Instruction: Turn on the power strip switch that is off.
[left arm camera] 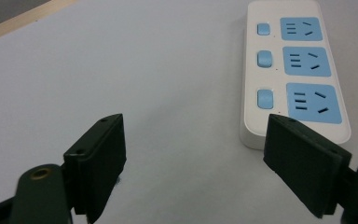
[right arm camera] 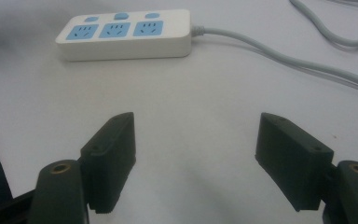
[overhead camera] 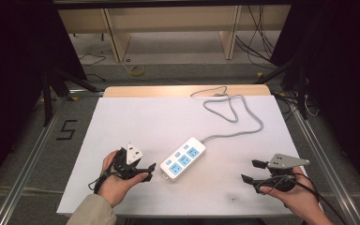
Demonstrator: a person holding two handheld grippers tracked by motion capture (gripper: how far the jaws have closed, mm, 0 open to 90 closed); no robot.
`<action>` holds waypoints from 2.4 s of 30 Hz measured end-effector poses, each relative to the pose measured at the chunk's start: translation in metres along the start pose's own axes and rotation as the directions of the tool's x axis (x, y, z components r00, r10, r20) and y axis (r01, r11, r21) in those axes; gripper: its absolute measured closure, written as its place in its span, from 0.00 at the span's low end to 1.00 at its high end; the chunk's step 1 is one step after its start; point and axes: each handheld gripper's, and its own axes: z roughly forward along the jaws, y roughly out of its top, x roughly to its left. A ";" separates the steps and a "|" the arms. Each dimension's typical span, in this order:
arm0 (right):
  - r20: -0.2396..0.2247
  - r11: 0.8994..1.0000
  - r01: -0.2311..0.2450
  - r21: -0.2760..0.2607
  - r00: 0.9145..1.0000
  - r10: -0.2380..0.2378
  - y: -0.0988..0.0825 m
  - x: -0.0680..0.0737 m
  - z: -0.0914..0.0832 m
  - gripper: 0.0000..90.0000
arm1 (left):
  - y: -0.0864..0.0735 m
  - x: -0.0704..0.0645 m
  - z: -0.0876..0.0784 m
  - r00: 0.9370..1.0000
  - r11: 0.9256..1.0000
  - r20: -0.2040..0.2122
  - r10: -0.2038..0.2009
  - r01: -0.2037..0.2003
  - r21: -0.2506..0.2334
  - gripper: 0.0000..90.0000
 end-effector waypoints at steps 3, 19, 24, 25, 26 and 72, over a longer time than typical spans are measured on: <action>0.001 1.000 0.000 0.002 1.000 0.000 0.000 0.000 0.000 0.32 | 0.004 -0.002 0.003 1.000 1.000 0.002 0.002 -0.002 -0.004 0.23; 0.004 1.000 -0.001 0.005 1.000 0.001 -0.001 0.000 -0.001 0.32 | 0.019 -0.009 0.018 0.999 0.999 0.004 0.032 -0.032 -0.001 0.24; 0.005 1.000 -0.002 0.003 1.000 0.002 -0.001 0.000 -0.001 0.32 | 0.023 -0.011 0.021 0.999 0.999 0.007 0.033 -0.033 -0.003 0.24; 0.005 1.000 -0.002 0.003 1.000 0.002 -0.001 0.000 -0.001 0.32 | 0.024 -0.011 0.021 0.999 0.999 0.006 0.035 -0.035 -0.001 0.24; 0.005 1.000 -0.002 0.004 1.000 0.002 -0.001 0.000 -0.001 0.32 | 0.025 -0.011 0.022 0.999 0.999 0.007 0.033 -0.033 -0.004 0.24; 0.009 1.000 -0.007 0.002 1.000 0.007 -0.003 -0.001 -0.003 0.32 | 0.056 -0.031 0.041 0.996 0.999 0.077 0.034 -0.035 0.014 1.00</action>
